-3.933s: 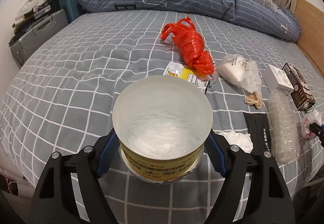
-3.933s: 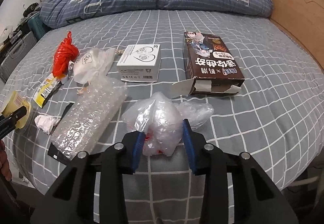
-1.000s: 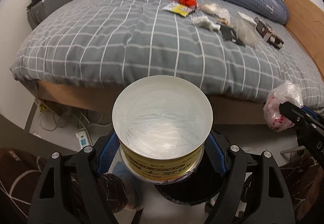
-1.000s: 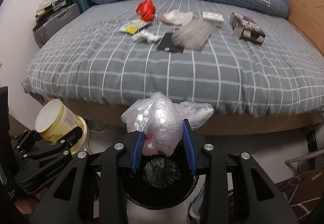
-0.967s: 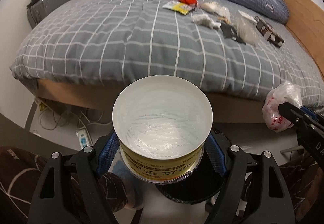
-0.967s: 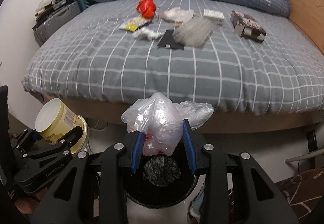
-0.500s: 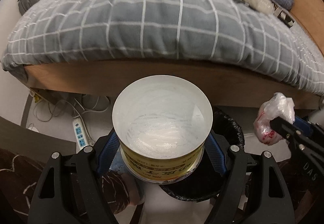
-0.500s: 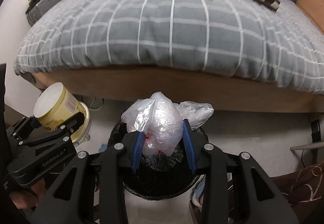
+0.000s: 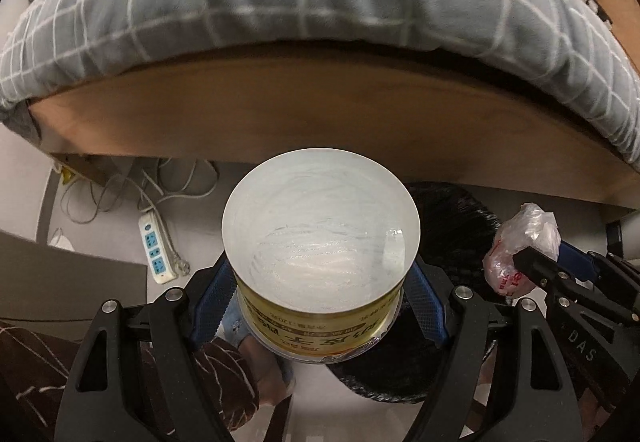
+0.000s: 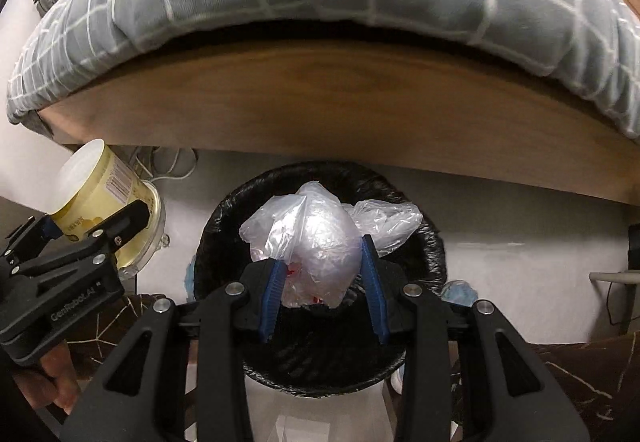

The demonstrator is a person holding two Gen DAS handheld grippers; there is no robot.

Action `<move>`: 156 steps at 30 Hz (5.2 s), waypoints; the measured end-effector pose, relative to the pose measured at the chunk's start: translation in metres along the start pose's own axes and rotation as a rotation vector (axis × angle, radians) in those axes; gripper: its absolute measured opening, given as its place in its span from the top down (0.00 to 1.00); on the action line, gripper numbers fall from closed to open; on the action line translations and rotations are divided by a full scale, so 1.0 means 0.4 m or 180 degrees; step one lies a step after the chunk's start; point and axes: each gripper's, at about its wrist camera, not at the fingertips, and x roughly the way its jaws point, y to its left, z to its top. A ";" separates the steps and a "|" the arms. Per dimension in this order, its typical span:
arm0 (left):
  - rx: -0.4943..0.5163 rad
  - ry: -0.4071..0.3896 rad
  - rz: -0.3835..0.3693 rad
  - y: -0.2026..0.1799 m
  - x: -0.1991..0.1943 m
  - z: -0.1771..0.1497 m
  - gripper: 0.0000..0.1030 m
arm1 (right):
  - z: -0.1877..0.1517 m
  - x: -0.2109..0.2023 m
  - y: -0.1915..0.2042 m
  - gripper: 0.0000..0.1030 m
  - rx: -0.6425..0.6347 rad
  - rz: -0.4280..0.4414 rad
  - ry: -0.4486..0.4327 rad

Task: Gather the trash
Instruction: 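Carry the cup and plastic bag with both tools over the black trash bin, then open the right tool dropping the bag while the left tool drops the cup into the bin, then move both tools back over the bed toward the tissue and bubble wrap, then grasp the crumpled white tissue with the left tool while the right tool grasps the bubble wrap, then carry the tissue and bubble wrap with both tools over the black bin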

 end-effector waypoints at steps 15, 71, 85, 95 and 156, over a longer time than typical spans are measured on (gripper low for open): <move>-0.0053 -0.0016 -0.0032 0.002 -0.012 0.012 0.26 | 0.012 -0.017 0.003 0.30 -0.0109 -0.0101 -0.0183; 0.0267 -0.1174 -0.0217 -0.233 -0.358 0.299 0.06 | 0.217 -0.469 -0.239 0.07 0.0360 -0.0523 -0.1674; 0.0205 -0.1264 -0.0139 -0.215 -0.334 0.426 0.06 | 0.344 -0.449 -0.208 0.07 0.0278 -0.0449 -0.1721; 0.0211 -0.1178 -0.0138 -0.217 -0.272 0.509 0.06 | 0.466 -0.413 -0.256 0.07 0.0328 -0.0473 -0.1692; 0.0431 -0.1077 -0.0524 -0.308 -0.303 0.614 0.83 | 0.577 -0.408 -0.208 0.86 0.0115 -0.0001 -0.1539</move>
